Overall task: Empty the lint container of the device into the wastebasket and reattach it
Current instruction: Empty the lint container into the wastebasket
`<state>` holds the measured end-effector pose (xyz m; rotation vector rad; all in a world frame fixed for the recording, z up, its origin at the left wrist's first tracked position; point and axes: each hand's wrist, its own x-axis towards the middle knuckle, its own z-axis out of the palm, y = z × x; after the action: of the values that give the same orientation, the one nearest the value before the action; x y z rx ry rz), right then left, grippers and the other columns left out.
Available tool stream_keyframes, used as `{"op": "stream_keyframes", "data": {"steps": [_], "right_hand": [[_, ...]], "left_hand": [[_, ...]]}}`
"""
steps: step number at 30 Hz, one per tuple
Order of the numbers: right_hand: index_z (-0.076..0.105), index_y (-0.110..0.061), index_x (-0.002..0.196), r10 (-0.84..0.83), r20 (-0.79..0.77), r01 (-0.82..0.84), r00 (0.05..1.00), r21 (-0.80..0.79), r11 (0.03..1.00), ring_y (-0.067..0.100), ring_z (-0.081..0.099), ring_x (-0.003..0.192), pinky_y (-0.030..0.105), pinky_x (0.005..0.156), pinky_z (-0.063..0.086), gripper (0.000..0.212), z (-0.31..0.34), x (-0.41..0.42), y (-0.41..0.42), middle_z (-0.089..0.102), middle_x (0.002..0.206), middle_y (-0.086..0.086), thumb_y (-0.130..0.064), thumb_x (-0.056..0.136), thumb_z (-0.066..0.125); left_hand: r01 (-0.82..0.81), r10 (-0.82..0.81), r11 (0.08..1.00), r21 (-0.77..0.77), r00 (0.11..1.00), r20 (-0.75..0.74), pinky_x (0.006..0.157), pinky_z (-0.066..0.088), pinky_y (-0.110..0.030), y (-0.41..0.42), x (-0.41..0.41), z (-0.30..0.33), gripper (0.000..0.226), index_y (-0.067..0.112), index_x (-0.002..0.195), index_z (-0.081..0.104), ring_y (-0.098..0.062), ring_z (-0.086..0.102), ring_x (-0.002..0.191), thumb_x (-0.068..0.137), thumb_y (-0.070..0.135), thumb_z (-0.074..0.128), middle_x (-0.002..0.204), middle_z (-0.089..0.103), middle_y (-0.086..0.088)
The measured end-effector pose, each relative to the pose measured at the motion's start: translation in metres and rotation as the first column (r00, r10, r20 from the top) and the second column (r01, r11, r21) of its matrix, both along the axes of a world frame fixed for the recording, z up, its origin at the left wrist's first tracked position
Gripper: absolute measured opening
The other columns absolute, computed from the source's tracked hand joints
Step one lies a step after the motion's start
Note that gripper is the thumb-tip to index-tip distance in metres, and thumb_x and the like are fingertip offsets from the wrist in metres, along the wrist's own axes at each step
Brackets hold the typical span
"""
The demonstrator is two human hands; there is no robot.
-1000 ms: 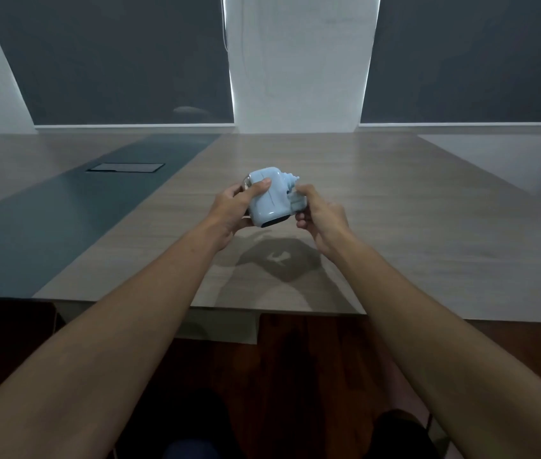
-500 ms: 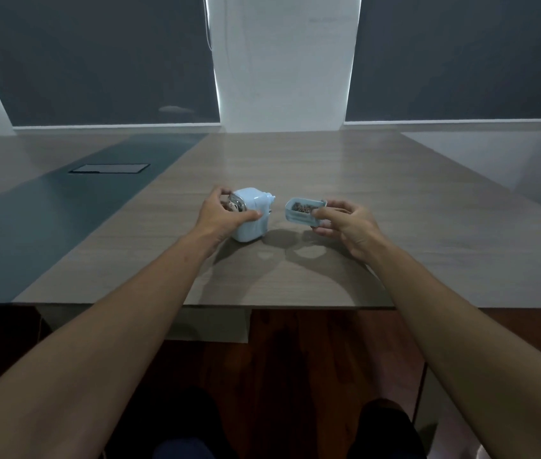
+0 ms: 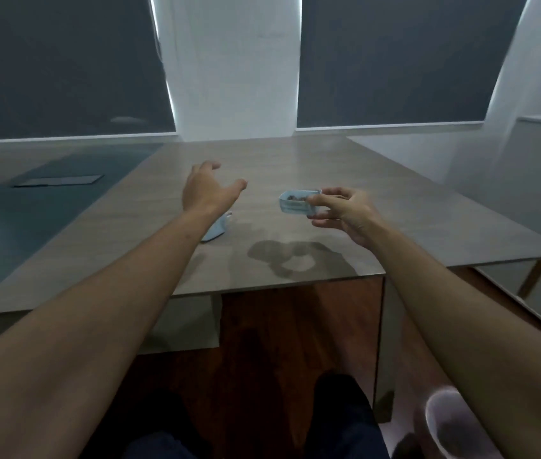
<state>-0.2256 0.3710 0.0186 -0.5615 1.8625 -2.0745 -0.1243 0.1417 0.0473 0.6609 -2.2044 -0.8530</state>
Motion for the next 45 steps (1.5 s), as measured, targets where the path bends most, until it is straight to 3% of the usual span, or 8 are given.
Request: {"op": "stream_keyframes", "data": {"steps": [6,13,20,24,29,35,42,45], "right_hand": [[0.055,0.005,0.122,-0.169,-0.048,0.170,0.984,-0.001,0.986,0.027,0.073,0.071,0.037,0.067,0.063,0.058,0.006,0.023,0.079,0.065,0.113,0.023,-0.013,0.075,0.085],[0.058,-0.007,0.099,-0.443,-0.045,0.445,0.895,0.028,0.895,0.018,0.067,0.063,0.030,0.057,0.059,0.038,-0.018,0.052,0.204,0.066,0.105,0.020,-0.012,0.074,0.085],[0.060,-0.011,0.094,-0.557,0.027,0.555,0.830,0.062,0.830,0.023,0.067,0.080,0.030,0.064,0.062,0.023,-0.075,0.081,0.326,0.066,0.098,0.011,-0.006,0.081,0.077],[0.061,-0.011,0.097,-0.587,0.123,0.575,0.800,0.119,0.809,0.020,0.069,0.076,0.027,0.063,0.061,0.026,-0.143,0.085,0.372,0.068,0.098,0.009,-0.001,0.079,0.077],[0.064,-0.010,0.098,-0.629,0.260,0.590,0.733,0.218,0.778,0.024,0.075,0.089,0.030,0.066,0.063,0.043,-0.244,0.071,0.405,0.071,0.107,0.011,-0.007,0.061,0.086],[0.060,0.001,0.106,-0.705,0.379,0.629,0.599,0.322,0.708,0.028,0.073,0.087,0.033,0.061,0.063,0.046,-0.359,0.047,0.416,0.069,0.110,0.017,0.008,0.067,0.084],[0.060,0.003,0.115,-0.787,0.375,0.583,0.491,0.529,0.616,0.031,0.071,0.094,0.036,0.057,0.063,0.058,-0.454,0.020,0.409,0.065,0.119,0.018,0.000,0.064,0.089],[0.063,-0.004,0.111,-0.822,0.310,0.537,0.477,0.637,0.552,0.026,0.068,0.094,0.036,0.056,0.063,0.057,-0.476,0.006,0.399,0.066,0.115,0.011,-0.008,0.063,0.092]], "left_hand": [[0.292,-0.291,0.955,0.047,0.956,-0.034,0.105,0.039,-0.031,0.105,-0.024,0.011,0.054,0.014,0.130,0.060,-0.024,0.052,0.129,0.084,0.041,0.063,0.139,0.059,-0.006],[0.610,-0.610,0.748,0.262,0.787,-0.092,0.100,0.047,-0.031,0.254,-0.044,-0.021,0.045,0.010,0.123,0.065,-0.021,0.061,0.115,0.087,0.037,0.061,0.124,0.067,-0.007],[0.737,-0.800,0.525,0.425,0.597,-0.049,0.097,0.053,-0.042,0.356,-0.067,-0.095,0.038,0.017,0.098,0.072,-0.021,0.070,0.104,0.075,0.045,0.060,0.109,0.075,-0.006],[0.737,-0.873,0.421,0.530,0.487,0.016,0.098,0.053,-0.042,0.391,-0.076,-0.165,0.009,0.024,0.088,0.067,-0.020,0.069,0.102,0.090,0.027,0.059,0.100,0.072,-0.005],[0.588,-0.829,0.517,0.622,0.525,0.194,0.095,0.045,-0.027,0.419,-0.092,-0.267,0.038,0.013,0.125,0.062,-0.018,0.060,0.106,0.091,0.030,0.060,0.118,0.064,-0.001],[0.439,-0.745,0.643,0.628,0.546,0.382,0.089,0.040,-0.024,0.434,-0.101,-0.383,0.047,0.013,0.134,0.054,-0.028,0.059,0.120,0.089,0.027,0.062,0.133,0.062,-0.008],[0.287,-0.676,0.695,0.659,0.573,0.463,0.101,0.047,-0.043,0.428,-0.114,-0.498,0.067,0.004,0.139,0.043,-0.037,0.057,0.119,0.080,0.013,0.071,0.134,0.056,-0.020],[0.201,-0.707,0.628,0.752,0.551,0.443,0.106,0.045,-0.050,0.422,-0.108,-0.541,0.080,0.013,0.148,0.033,-0.036,0.055,0.127,0.079,0.013,0.073,0.141,0.054,-0.019]]}}
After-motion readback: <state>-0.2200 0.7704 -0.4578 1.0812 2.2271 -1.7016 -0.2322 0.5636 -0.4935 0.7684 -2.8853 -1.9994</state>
